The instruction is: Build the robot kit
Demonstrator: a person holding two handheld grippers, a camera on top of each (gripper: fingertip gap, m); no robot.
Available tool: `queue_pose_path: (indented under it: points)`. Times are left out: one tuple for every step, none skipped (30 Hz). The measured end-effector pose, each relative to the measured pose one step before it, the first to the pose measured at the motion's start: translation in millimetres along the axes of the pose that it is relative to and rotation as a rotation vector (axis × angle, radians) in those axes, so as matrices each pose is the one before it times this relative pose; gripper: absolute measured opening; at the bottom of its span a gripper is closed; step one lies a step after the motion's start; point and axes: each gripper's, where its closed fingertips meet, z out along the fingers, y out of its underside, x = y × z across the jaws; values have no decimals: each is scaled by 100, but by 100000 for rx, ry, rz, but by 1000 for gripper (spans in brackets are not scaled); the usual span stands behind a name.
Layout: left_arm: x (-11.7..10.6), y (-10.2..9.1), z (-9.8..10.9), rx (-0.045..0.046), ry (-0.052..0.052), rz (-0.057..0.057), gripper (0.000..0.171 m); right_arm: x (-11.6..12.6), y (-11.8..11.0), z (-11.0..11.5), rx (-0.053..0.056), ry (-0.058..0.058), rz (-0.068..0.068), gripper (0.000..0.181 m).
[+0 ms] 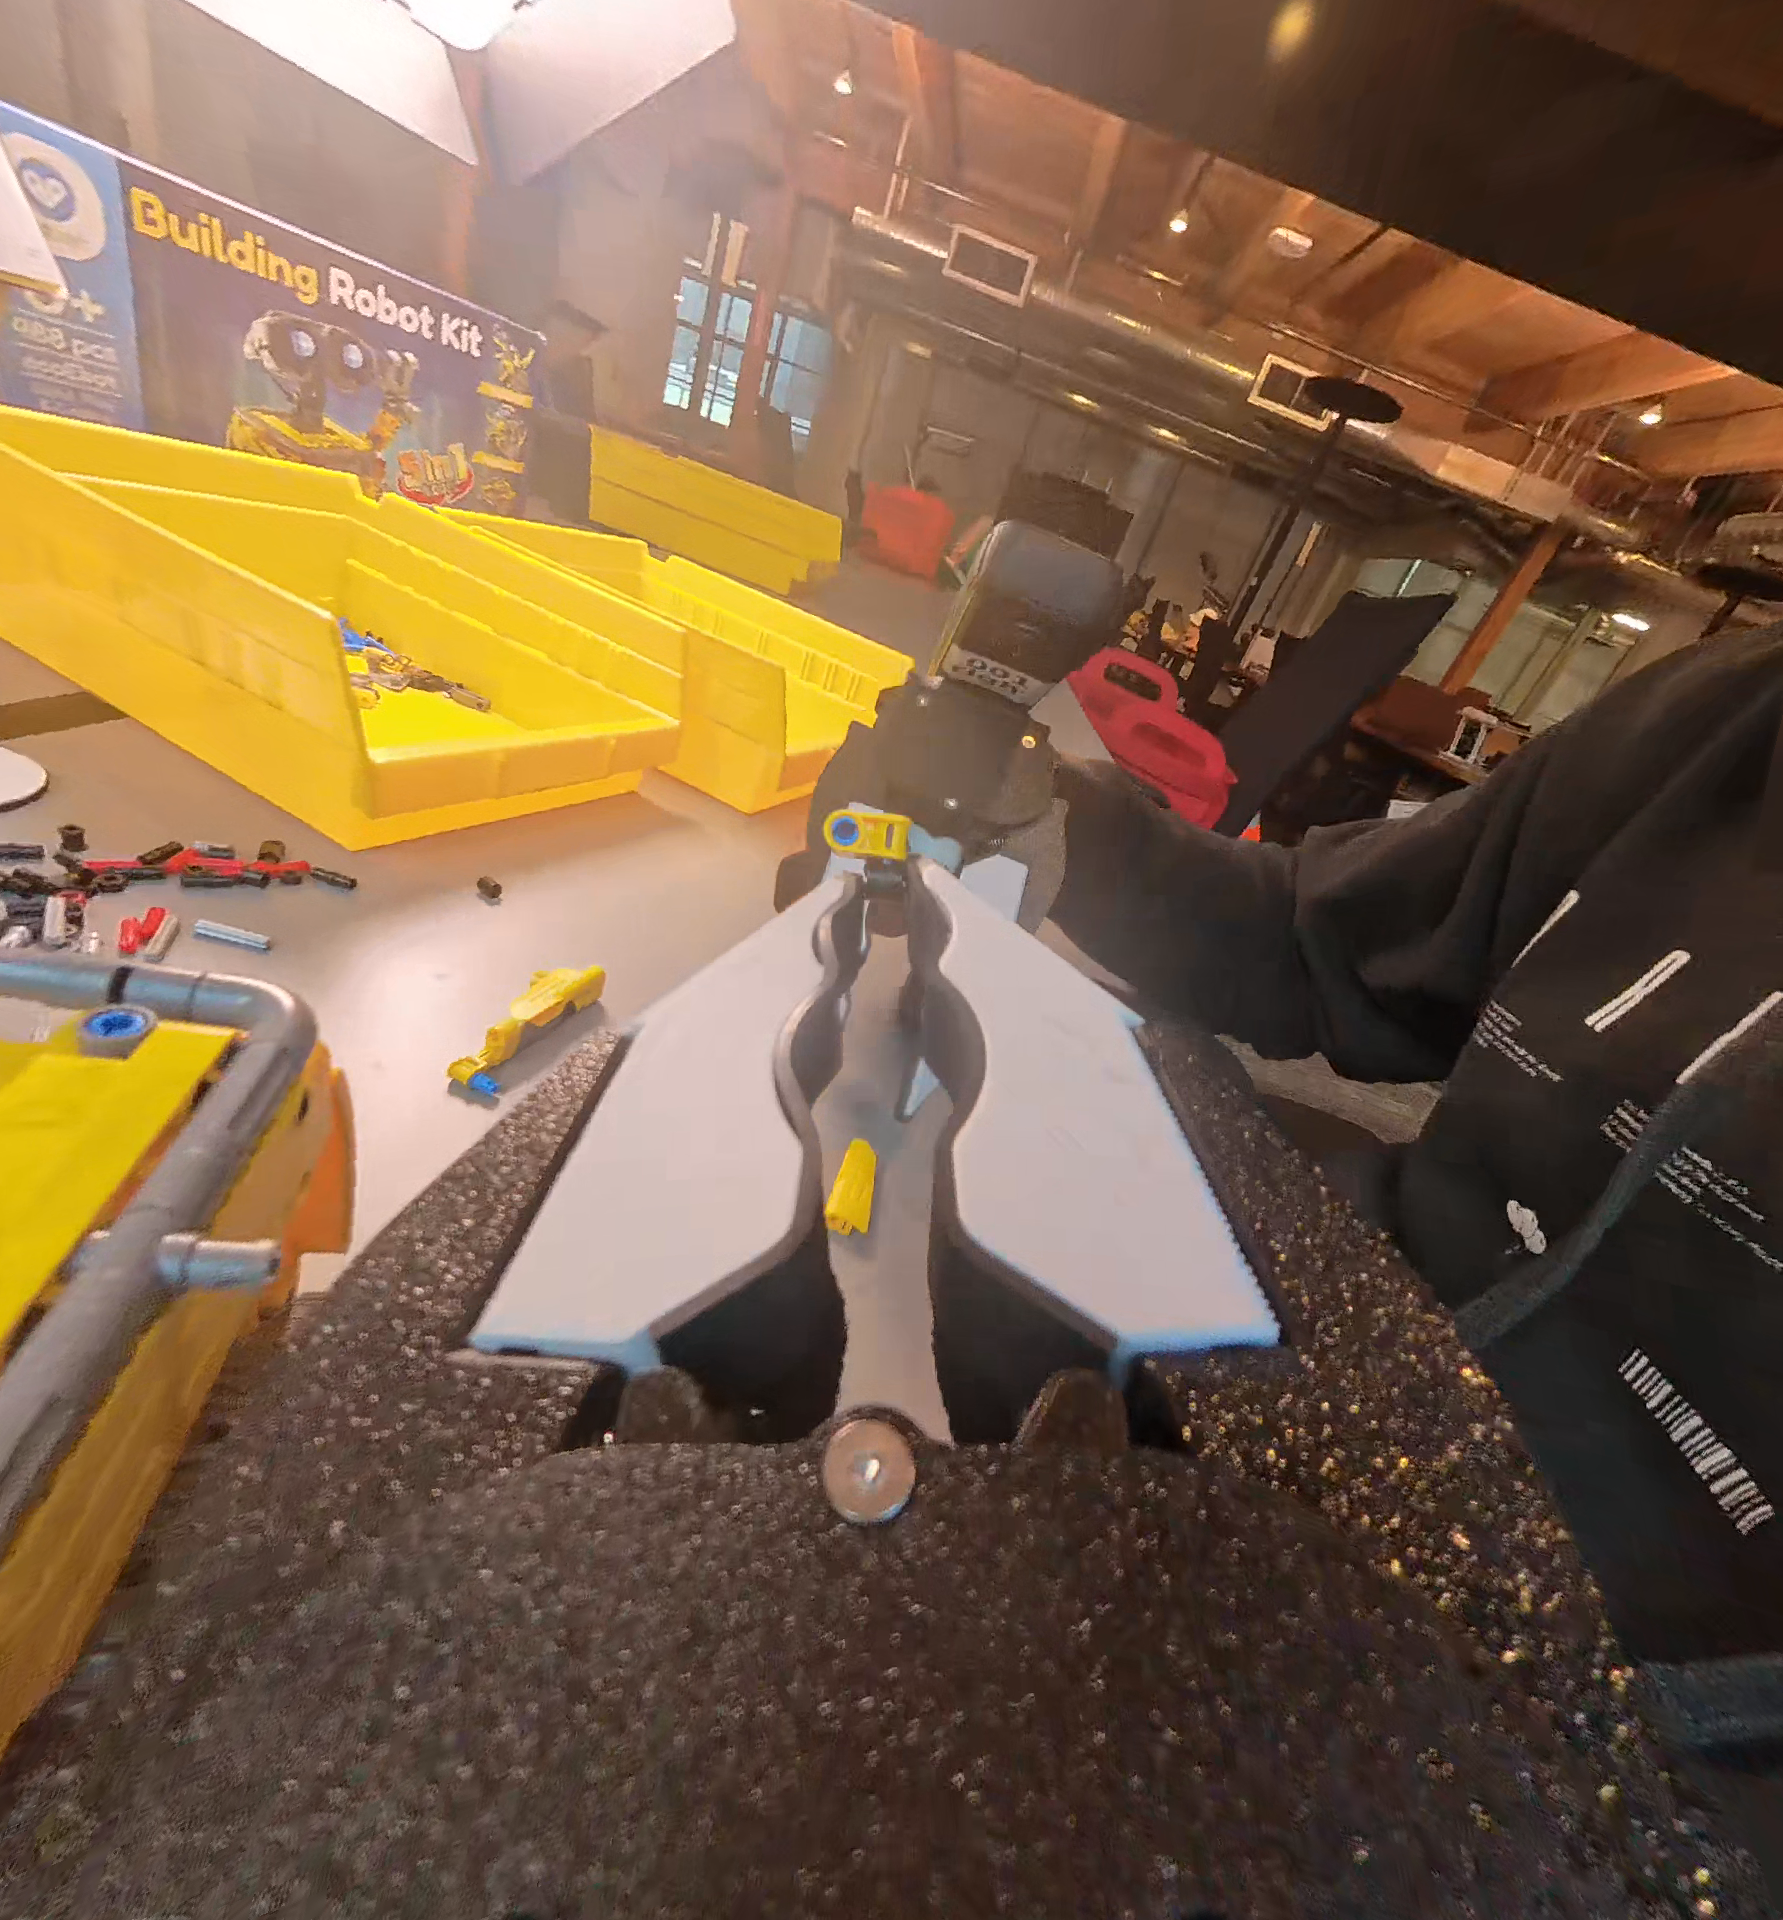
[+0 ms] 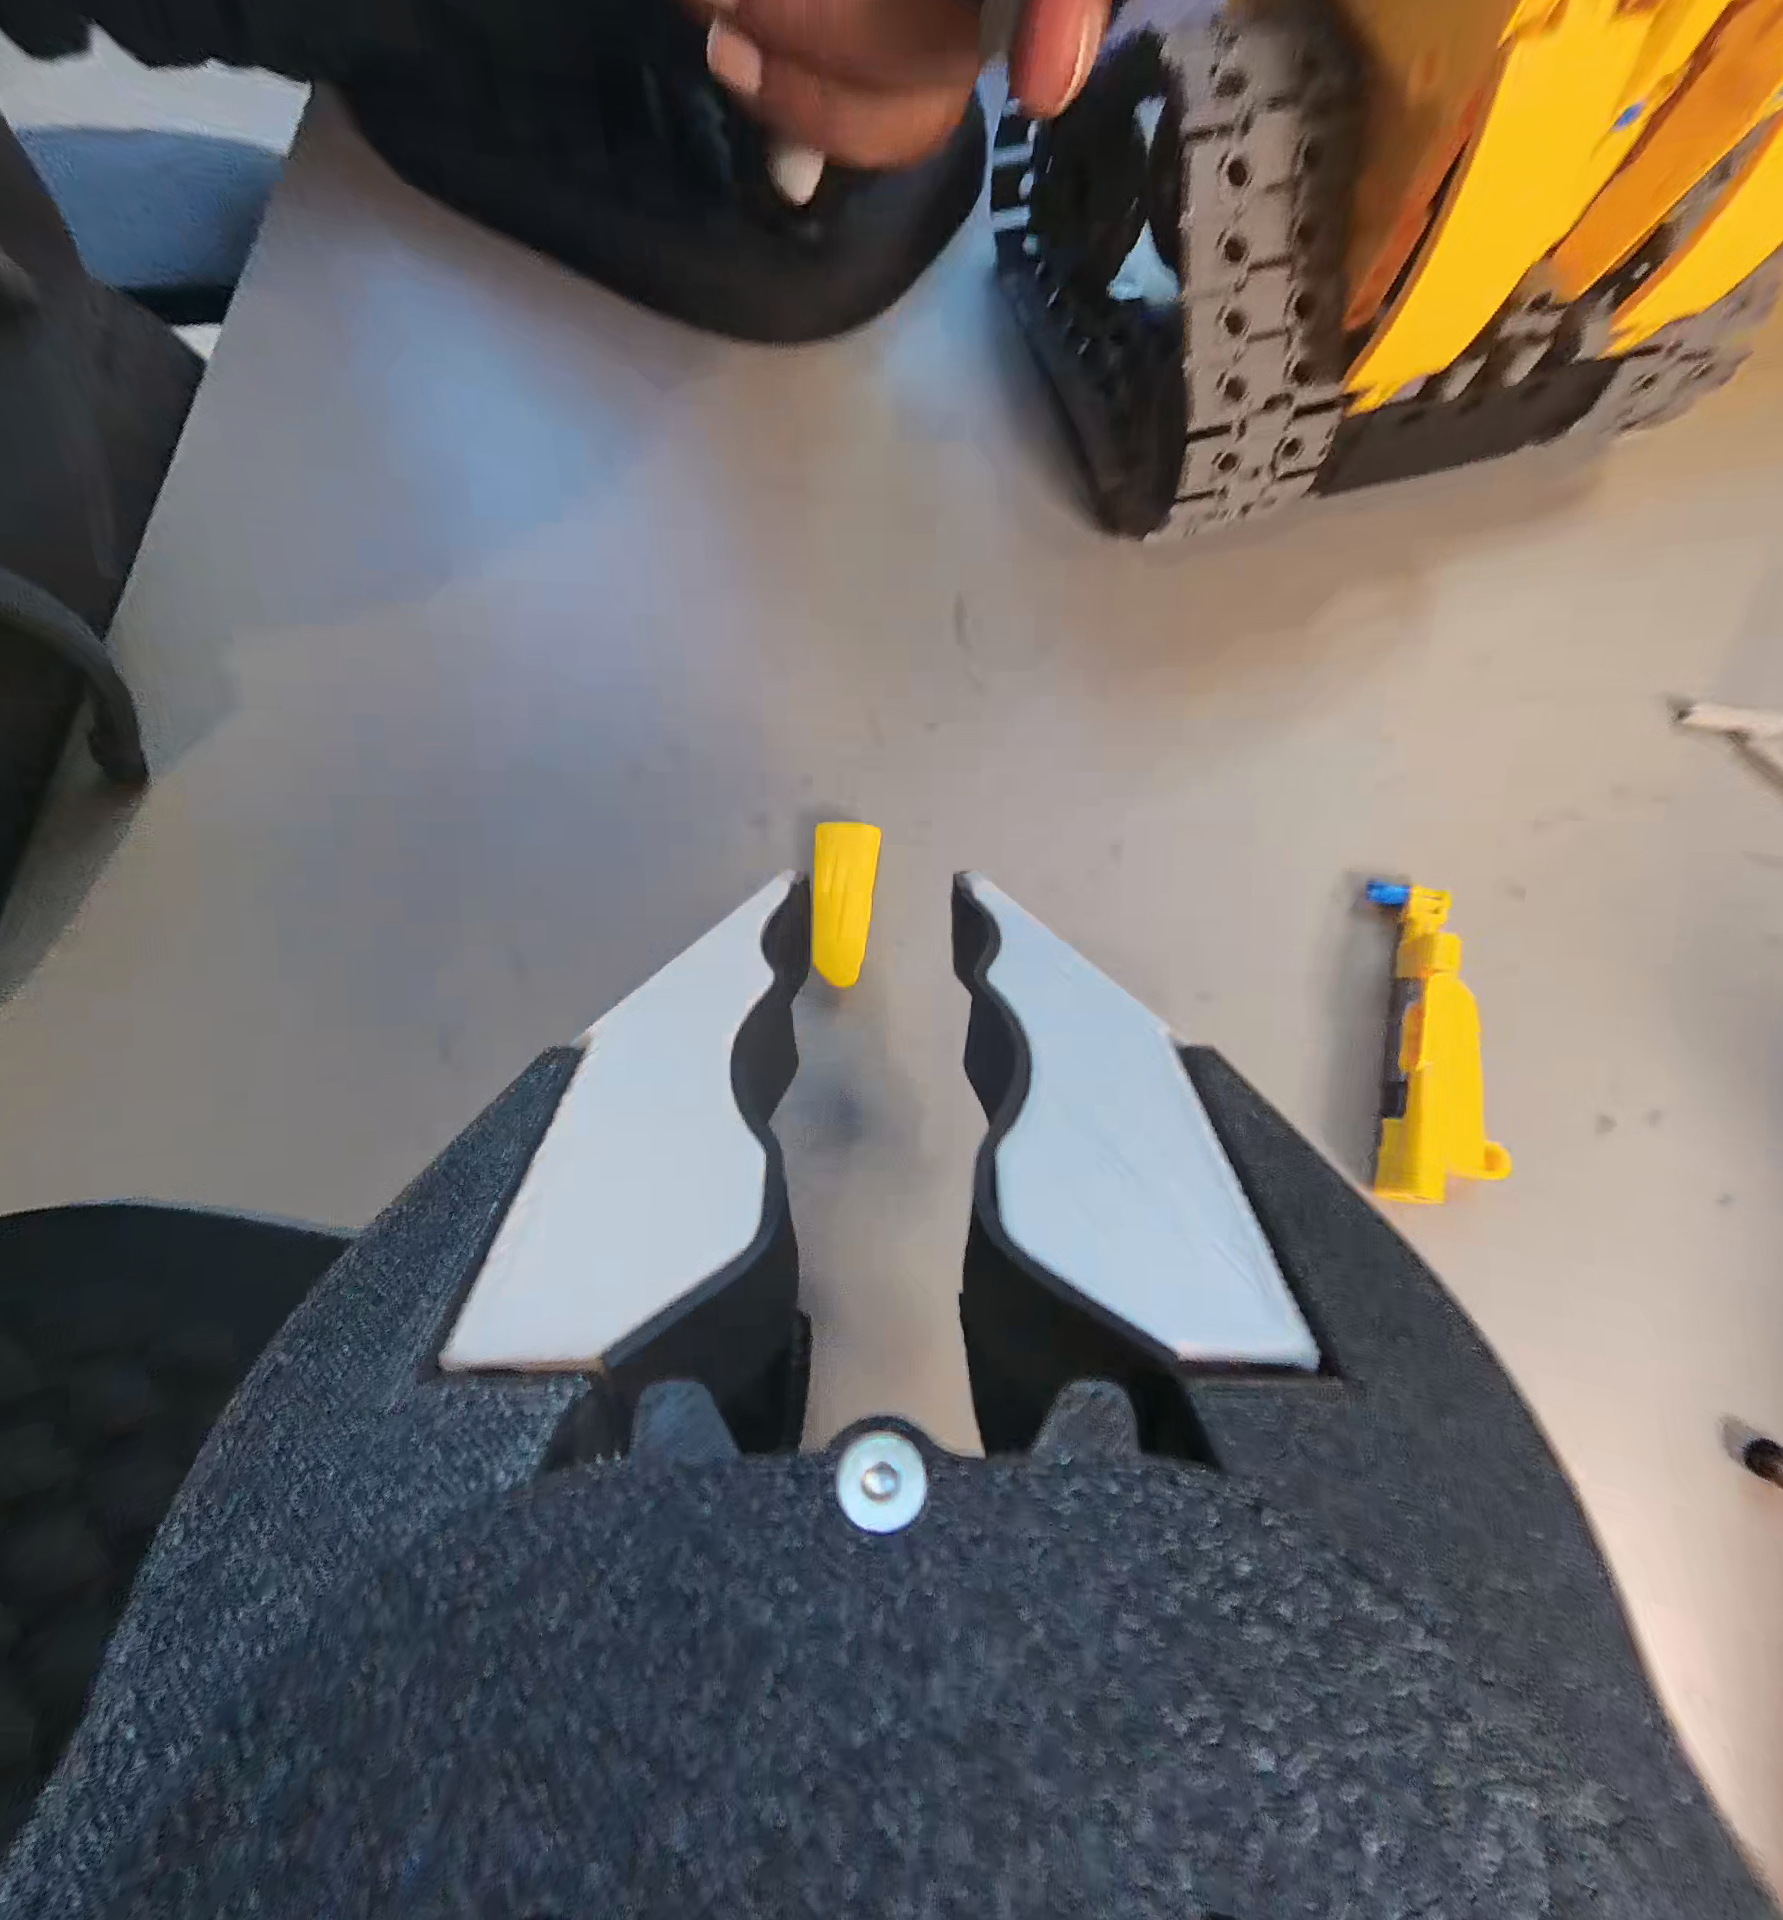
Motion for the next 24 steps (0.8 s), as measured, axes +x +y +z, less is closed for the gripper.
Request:
queue_pose_path:
  points:
    - [-282,215,10,-1331,-1440,-175,6,17,460,346,-3011,-1729,596,27]
    - [-237,179,6,-1088,-1308,-64,6,52,368,328,-2713,-1054,-140,28]
    - [-148,159,27,-934,-819,-260,6,-107,262,314,-2230,-1713,-92,28]
    - [-154,148,29,-859,-741,-434,7,-236,140,296,-1595,-2220,84,28]
    - [-143,136,39,-664,-730,-310,7,-142,36,266,-910,-1254,72,27]
    - [-117,144,45,-679,-476,-330,7,-184,55,225,-763,-1263,49,27]
    - [-69,135,46,-657,-122,-481,7,-153,95,190,-833,-942,203,27]
    - [-37,116,60,-491,5,-502,7,-77,128,184,-1020,-349,135,27]
    - [-24,126,58,-566,-50,-370,7,4,79,153,-631,212,-28,27]
    - [2,167,88,-898,-11,20,7,-14,-2,163,-230,185,36,26]
    - [25,179,88,-990,-81,389,7,21,-98,173,145,401,-31,23]
    - [43,177,109,-1130,-154,481,7,86,-72,189,-65,915,-382,17]
    - [44,233,107,-1451,-84,393,7,104,-87,133,9,1052,-1146,13]
    - [57,225,106,-1449,45,282,7,-85,-57,41,253,-327,-1055,13]
    - [101,178,88,-1192,369,296,7,-86,-92,-13,1026,-814,-517,13]
    - [156,131,60,-913,637,482,7,17,-355,-200,3540,-627,-161,13]
    - [124,98,49,-731,314,804,7,-3,-738,-484,6575,-1140,282,13]
    - [184,125,59,-947,554,908,6,-3,-1098,-746,8632,-1199,503,13]
    - [303,150,87,-1162,1321,830,7,-87,-1346,-896,9221,-1197,334,13]
    - [299,135,117,-881,1220,951,7,-171,-1452,-897,8765,-985,-369,13]
    - [249,106,123,-697,724,1105,7,-113,-1456,-772,8000,-15,-891,13]
    - [270,117,155,-697,888,968,7,-70,-1204,-580,6084,343,-693,13]
    - [337,33,150,-113,1265,1009,7,-116,-773,-367,3660,-41,-451,13]
    - [411,-49,137,349,1597,1124,7,-129,-380,-176,1593,-90,-397,13]
